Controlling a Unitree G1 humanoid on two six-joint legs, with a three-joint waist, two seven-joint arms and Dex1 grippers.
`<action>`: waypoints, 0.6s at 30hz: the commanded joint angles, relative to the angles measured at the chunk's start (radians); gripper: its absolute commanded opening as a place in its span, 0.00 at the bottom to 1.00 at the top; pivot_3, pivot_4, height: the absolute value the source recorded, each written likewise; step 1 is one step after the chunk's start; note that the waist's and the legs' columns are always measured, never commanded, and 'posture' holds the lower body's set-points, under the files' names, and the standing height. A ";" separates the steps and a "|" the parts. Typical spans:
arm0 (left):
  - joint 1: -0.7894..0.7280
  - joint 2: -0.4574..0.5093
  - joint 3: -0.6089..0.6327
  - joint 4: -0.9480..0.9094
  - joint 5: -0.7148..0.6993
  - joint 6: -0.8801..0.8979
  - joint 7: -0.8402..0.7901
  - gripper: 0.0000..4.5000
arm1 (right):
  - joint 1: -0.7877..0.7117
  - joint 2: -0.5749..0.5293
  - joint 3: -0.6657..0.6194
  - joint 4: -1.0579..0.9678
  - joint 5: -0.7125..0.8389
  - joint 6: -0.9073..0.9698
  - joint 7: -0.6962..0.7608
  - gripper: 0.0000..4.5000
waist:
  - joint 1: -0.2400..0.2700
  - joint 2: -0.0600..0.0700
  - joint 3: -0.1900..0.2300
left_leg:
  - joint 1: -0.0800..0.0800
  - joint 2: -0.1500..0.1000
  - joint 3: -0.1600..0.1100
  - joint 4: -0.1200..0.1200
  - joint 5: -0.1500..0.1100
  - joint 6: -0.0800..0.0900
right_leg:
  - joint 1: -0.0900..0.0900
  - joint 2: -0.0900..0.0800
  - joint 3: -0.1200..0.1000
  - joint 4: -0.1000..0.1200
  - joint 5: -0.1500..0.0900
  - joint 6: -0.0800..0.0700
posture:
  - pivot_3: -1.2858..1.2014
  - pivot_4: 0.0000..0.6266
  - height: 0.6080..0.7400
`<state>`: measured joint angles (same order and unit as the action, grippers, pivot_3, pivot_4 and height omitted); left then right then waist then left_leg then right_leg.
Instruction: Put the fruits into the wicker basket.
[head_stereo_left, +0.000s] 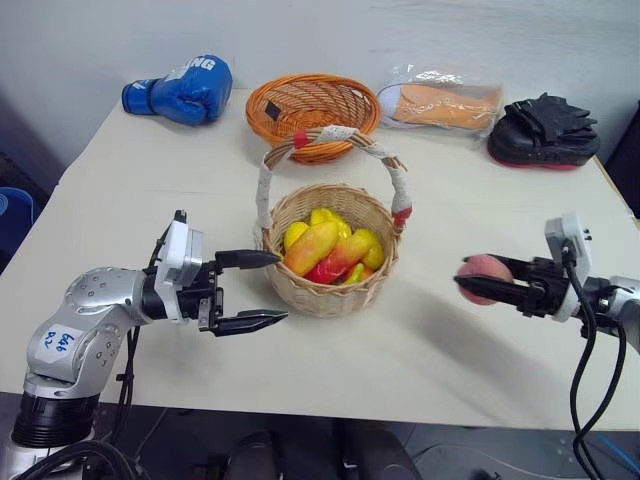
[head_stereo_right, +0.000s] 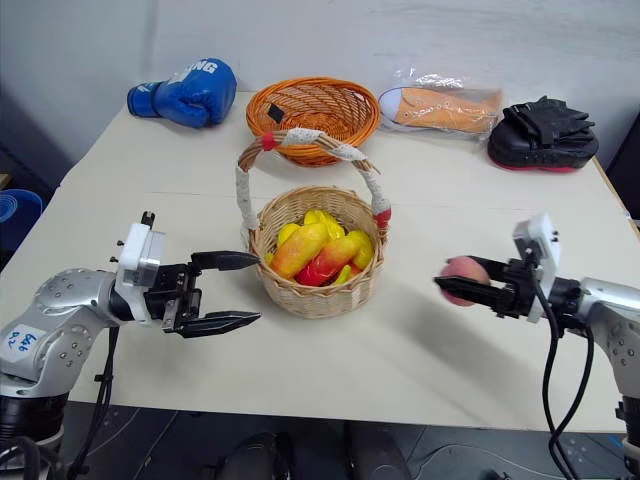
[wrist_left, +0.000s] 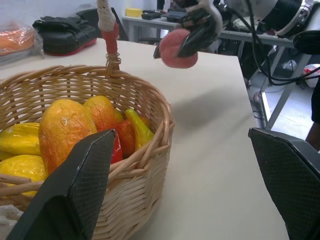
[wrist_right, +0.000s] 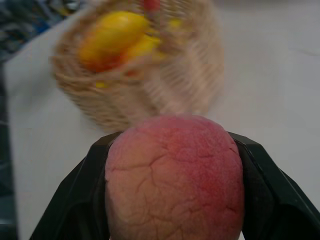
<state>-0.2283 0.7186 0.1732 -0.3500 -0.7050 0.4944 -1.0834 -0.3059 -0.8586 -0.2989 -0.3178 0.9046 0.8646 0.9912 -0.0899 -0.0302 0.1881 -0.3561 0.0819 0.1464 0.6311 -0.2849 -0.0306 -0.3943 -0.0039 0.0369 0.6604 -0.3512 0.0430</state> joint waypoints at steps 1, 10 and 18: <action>0.020 0.001 0.051 -0.020 -0.027 -0.010 0.020 1.00 | -0.127 0.097 0.079 -0.138 0.081 0.032 -0.130 0.57 | 0.000 -0.002 0.001 | 0.000 0.000 0.000 0.000 0.000 0.000 | 0.000 0.000 0.000 0.000 0.000 0.000 | 0.52 0.24 1.00; 0.061 -0.007 0.086 -0.035 -0.026 -0.023 0.058 1.00 | -0.302 0.433 0.352 -0.124 -0.184 -0.105 -0.401 0.65 | 0.013 -0.004 0.000 | -0.020 -0.001 0.000 0.005 0.001 0.001 | -0.020 -0.002 -0.002 0.003 0.001 0.000 | 0.52 0.24 1.00; 0.104 -0.030 0.080 -0.102 -0.048 -0.011 0.103 1.00 | -0.222 0.431 0.374 -0.112 -0.311 -0.267 -0.334 0.99 | 0.009 -0.004 0.000 | -0.020 -0.001 0.001 0.005 -0.001 0.002 | -0.019 -0.003 -0.002 0.001 0.000 0.000 | 0.52 0.24 1.00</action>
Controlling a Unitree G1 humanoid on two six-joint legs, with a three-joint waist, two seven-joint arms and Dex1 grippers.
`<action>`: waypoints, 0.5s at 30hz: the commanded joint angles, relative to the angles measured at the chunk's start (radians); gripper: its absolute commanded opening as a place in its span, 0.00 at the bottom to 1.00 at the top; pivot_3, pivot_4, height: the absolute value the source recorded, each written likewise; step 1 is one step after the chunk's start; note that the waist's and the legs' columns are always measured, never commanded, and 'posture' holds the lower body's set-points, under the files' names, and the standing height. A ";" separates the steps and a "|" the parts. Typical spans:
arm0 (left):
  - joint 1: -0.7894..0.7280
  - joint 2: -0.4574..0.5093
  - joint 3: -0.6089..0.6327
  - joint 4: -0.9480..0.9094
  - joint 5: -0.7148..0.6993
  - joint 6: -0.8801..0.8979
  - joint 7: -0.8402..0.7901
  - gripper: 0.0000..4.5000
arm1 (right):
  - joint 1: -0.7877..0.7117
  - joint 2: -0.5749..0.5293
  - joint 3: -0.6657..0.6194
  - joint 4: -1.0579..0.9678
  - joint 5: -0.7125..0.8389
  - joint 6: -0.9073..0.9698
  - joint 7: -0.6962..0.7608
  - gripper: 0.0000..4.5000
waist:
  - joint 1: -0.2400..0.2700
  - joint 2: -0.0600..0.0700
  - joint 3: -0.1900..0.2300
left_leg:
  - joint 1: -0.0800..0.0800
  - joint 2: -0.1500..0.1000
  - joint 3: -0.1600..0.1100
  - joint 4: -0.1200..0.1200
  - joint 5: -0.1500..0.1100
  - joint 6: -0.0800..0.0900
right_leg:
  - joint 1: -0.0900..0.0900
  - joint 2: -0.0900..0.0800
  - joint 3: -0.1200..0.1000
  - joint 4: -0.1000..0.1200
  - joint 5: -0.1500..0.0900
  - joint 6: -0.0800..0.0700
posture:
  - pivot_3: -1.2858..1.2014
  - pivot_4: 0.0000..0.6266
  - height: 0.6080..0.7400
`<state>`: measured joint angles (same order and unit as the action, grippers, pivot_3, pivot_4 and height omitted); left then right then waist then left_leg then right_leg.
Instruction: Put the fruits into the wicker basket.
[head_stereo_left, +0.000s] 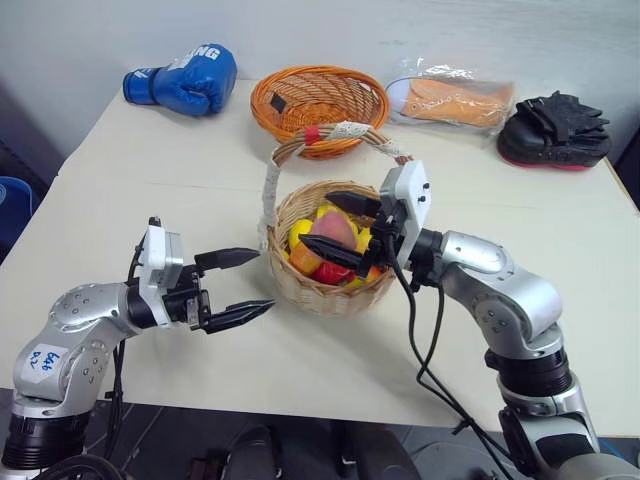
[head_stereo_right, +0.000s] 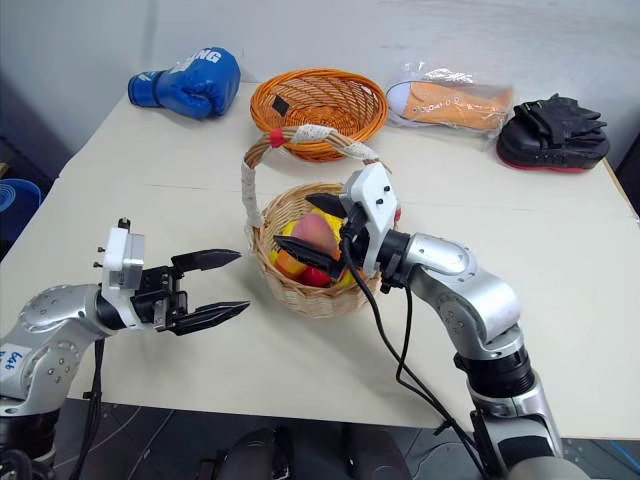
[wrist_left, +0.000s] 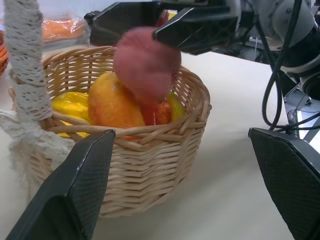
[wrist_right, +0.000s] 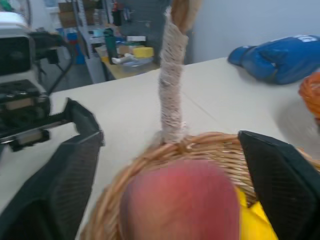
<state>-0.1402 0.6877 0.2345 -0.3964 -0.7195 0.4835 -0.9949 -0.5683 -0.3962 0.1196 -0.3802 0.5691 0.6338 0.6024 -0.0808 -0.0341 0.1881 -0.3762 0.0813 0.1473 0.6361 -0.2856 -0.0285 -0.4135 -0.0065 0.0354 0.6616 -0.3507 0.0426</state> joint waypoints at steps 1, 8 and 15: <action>0.020 0.000 0.021 -0.062 -0.037 0.004 0.020 1.00 | 0.072 -0.047 -0.073 -0.074 0.068 -0.037 0.095 0.99 | 0.001 0.000 0.000 | 0.000 0.000 0.000 0.000 0.000 0.000 | 0.000 0.000 0.000 0.000 0.000 0.000 | 0.52 0.24 1.00; 0.047 0.006 0.065 -0.077 -0.069 0.011 0.050 1.00 | 0.340 -0.251 -0.375 -0.185 0.312 -0.002 0.261 0.99 | 0.010 0.000 0.000 | 0.002 0.000 -0.001 0.000 -0.001 0.001 | 0.003 0.000 0.000 -0.001 0.000 0.000 | 0.52 0.24 1.00; 0.018 0.010 0.083 -0.086 -0.117 0.044 0.090 1.00 | 0.330 -0.388 -0.469 0.064 0.189 -0.142 0.377 0.99 | -0.006 -0.001 0.000 | 0.007 0.000 0.000 0.001 0.000 0.003 | 0.006 0.001 0.001 0.001 0.004 0.000 | 0.52 0.24 1.00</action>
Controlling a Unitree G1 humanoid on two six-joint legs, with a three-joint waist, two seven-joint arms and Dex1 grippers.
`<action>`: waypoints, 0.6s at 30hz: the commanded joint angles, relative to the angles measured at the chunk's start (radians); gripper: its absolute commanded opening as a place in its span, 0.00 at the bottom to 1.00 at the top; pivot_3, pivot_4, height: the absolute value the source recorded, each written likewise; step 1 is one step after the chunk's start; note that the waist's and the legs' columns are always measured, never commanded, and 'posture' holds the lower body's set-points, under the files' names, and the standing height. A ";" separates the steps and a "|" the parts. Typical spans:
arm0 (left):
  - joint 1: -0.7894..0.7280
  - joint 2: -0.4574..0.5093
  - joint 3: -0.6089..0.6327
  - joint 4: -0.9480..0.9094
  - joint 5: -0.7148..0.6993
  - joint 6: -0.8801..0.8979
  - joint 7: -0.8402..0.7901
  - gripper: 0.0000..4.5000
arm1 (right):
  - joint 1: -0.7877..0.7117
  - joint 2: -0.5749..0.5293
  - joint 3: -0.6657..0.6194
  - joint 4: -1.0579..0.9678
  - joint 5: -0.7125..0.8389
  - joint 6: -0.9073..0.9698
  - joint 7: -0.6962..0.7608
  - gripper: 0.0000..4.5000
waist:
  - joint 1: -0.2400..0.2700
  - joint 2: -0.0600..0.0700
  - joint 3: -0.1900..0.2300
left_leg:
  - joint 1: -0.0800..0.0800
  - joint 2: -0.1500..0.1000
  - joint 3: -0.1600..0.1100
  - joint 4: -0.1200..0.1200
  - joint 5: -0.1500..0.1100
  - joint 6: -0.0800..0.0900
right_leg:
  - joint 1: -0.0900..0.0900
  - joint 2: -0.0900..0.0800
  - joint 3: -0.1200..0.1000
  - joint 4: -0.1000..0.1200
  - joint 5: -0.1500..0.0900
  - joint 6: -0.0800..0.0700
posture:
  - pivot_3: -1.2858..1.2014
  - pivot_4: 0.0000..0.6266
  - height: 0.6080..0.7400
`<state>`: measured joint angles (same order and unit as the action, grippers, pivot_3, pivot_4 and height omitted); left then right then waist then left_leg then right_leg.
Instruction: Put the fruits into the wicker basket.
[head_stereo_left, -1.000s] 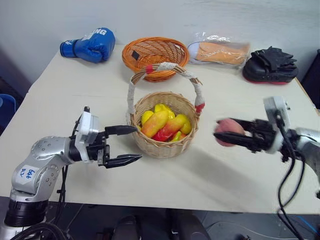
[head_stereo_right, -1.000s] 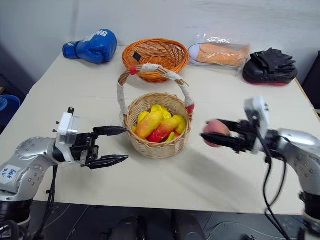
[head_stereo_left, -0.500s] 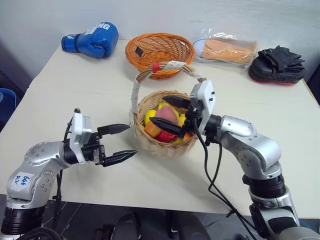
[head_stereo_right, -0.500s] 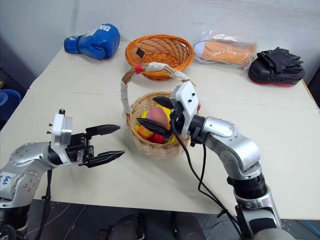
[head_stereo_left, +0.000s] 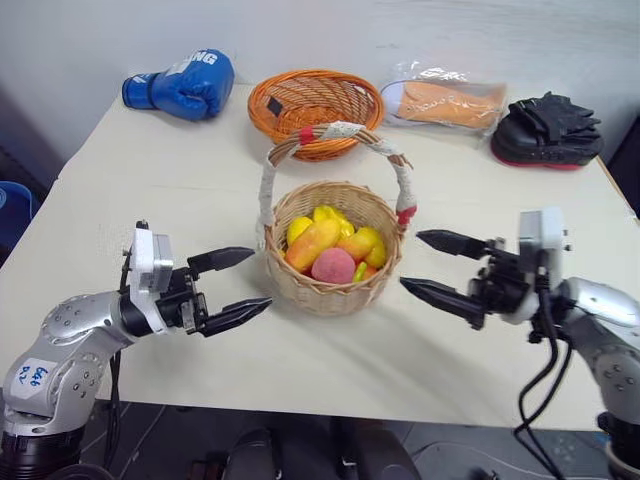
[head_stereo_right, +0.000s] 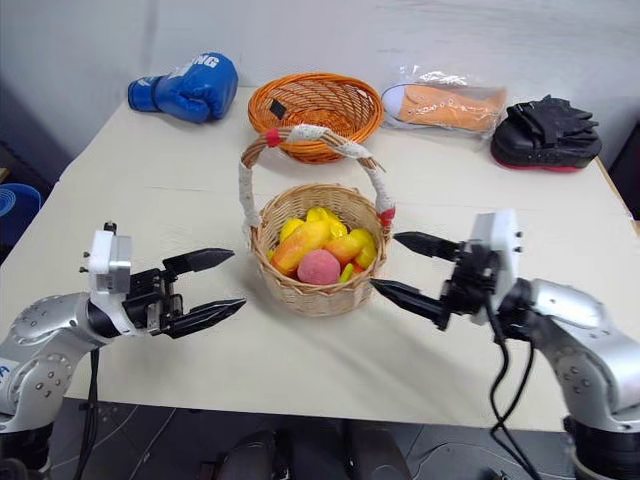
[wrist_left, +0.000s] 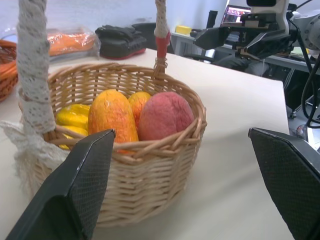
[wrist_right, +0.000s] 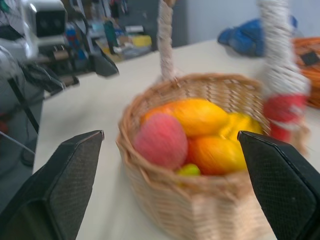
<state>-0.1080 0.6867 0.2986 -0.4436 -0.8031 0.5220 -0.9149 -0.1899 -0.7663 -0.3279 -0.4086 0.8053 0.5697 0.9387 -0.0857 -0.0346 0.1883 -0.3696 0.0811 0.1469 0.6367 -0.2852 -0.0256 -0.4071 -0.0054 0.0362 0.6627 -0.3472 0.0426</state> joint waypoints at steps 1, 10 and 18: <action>-0.025 0.013 0.015 -0.038 -0.036 0.010 0.013 1.00 | -0.082 -0.018 0.003 0.141 -0.066 -0.097 0.063 0.99 | -0.001 0.000 0.000 | 0.000 0.000 0.000 0.000 0.001 0.000 | 0.000 0.000 0.000 0.000 0.001 0.000 | 0.52 0.24 1.00; -0.069 0.043 0.019 -0.045 -0.074 0.061 0.033 1.00 | -0.411 0.170 0.245 0.495 -0.185 -0.207 0.209 0.99 | -0.001 0.000 0.001 | -0.001 0.001 0.000 0.000 0.007 -0.003 | -0.002 0.002 0.001 0.001 0.004 -0.001 | 0.52 0.24 1.00; -0.024 0.044 0.032 -0.105 -0.093 0.069 0.058 1.00 | -0.572 0.244 0.322 0.682 -0.225 -0.202 0.342 0.77 | 0.006 0.001 0.001 | -0.003 0.001 0.001 0.000 0.006 -0.002 | -0.003 0.000 0.000 -0.002 0.004 0.000 | 0.52 0.24 1.00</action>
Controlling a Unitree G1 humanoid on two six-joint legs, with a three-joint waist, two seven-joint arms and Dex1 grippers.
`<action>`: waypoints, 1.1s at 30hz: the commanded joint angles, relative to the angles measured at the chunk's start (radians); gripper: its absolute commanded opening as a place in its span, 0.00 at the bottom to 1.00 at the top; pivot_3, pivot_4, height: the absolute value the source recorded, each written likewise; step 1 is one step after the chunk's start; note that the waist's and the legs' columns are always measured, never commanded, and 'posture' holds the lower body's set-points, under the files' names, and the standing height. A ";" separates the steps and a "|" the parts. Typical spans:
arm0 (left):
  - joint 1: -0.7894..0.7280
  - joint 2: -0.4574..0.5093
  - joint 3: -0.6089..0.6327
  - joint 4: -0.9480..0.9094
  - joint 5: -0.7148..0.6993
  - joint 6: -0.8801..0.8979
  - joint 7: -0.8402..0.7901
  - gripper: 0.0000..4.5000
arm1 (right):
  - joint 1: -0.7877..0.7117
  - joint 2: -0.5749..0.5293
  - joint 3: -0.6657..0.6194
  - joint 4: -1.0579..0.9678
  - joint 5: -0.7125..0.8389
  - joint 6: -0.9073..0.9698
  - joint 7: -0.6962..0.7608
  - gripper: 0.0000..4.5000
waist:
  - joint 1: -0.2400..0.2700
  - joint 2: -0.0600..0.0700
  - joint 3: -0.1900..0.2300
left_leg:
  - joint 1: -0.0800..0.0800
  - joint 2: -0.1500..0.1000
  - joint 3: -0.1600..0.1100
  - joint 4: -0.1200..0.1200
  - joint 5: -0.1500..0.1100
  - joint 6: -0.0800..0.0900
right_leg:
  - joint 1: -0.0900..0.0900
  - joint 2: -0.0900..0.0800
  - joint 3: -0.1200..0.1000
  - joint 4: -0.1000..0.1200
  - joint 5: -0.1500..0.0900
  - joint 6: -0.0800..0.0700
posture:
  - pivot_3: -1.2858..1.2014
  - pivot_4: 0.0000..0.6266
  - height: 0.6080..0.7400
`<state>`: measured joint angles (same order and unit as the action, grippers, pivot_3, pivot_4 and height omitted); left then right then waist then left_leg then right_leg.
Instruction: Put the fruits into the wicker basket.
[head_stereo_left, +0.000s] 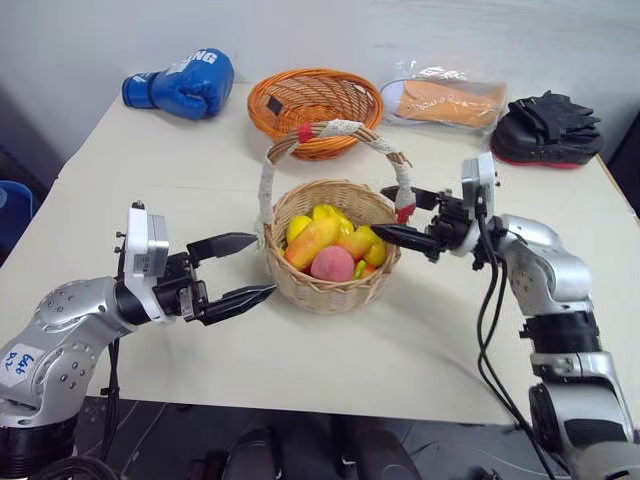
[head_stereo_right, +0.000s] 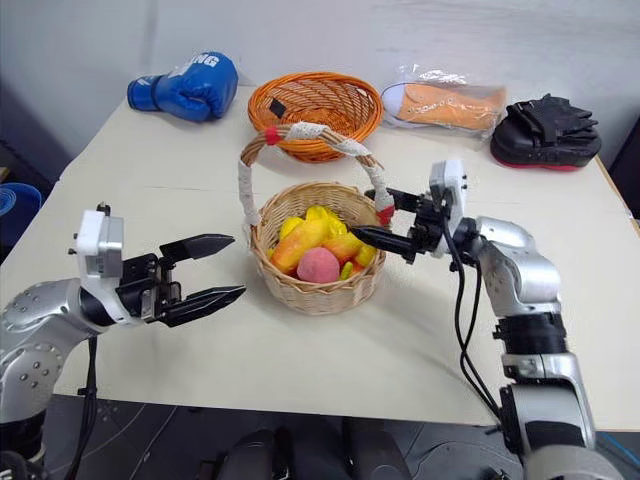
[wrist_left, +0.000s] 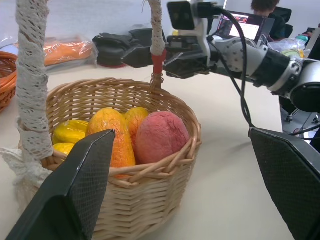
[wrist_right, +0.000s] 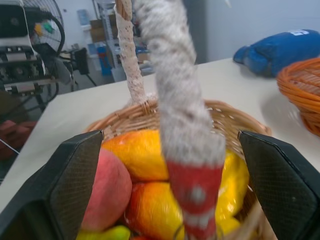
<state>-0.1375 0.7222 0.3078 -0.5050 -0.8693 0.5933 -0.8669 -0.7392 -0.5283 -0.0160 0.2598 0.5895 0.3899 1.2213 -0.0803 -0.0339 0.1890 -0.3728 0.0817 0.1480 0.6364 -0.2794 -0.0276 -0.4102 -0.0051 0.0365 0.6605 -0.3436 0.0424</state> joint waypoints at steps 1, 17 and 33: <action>0.007 0.009 0.023 -0.046 -0.026 -0.002 0.014 1.00 | -0.026 0.002 0.015 0.016 -0.016 -0.027 0.075 0.71 | 0.000 0.000 0.000 | 0.000 0.000 0.000 0.000 0.000 0.000 | 0.000 0.000 0.000 0.000 0.000 0.000 | 0.52 0.24 1.00; -0.151 -0.059 -0.153 0.106 0.066 -0.086 -0.083 1.00 | 0.420 -0.087 -0.445 -0.600 0.126 0.092 -0.355 0.01 | 0.022 0.000 0.000 | -0.001 -0.001 -0.001 0.001 0.000 0.000 | 0.000 0.000 0.000 0.001 0.000 0.000 | 0.52 0.24 1.00; -0.352 -0.111 -0.286 0.360 0.194 -0.197 -0.296 1.00 | 0.666 -0.042 -0.652 -0.365 -0.061 -0.185 -0.581 0.10 | -0.001 0.001 0.000 | 0.003 -0.002 0.003 0.001 0.002 0.000 | 0.001 0.002 0.004 0.004 0.001 0.002 | 0.52 0.24 1.00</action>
<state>-0.4680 0.5979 0.0183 -0.1417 -0.6869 0.4228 -1.1307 -0.0624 -0.5661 -0.6672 -0.0947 0.5277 0.2397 0.6476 -0.0809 -0.0328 0.1888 -0.3697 0.0800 0.1510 0.6373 -0.2766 -0.0282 -0.4091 -0.0032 0.0410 0.6646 -0.3426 0.0444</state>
